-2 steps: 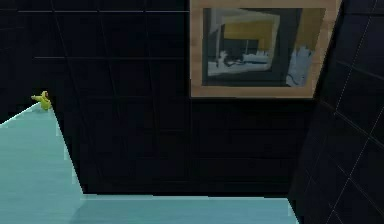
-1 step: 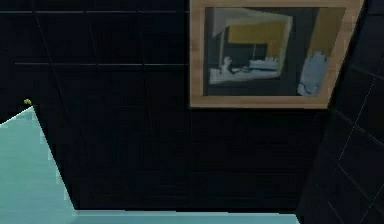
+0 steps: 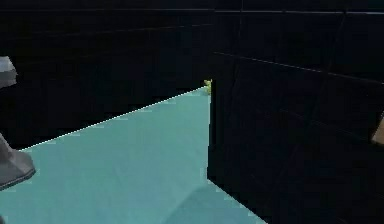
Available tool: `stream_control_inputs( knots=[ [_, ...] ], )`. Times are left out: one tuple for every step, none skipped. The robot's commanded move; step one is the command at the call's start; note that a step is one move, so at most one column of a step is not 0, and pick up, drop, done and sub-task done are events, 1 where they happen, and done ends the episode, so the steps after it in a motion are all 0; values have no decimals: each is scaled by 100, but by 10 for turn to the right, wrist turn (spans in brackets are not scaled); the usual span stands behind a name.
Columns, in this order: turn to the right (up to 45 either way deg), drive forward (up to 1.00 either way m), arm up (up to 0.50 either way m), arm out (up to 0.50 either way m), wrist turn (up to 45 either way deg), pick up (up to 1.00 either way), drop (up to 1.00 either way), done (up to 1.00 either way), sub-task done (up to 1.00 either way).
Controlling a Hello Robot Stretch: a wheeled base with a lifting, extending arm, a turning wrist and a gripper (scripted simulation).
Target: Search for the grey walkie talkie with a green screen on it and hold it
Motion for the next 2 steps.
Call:
stream_control_inputs(
  knots=[
    [-240,0,0,0,0,0,0,0,0],
    [0,100,0,0,0,0,0,0,0]
  ],
)
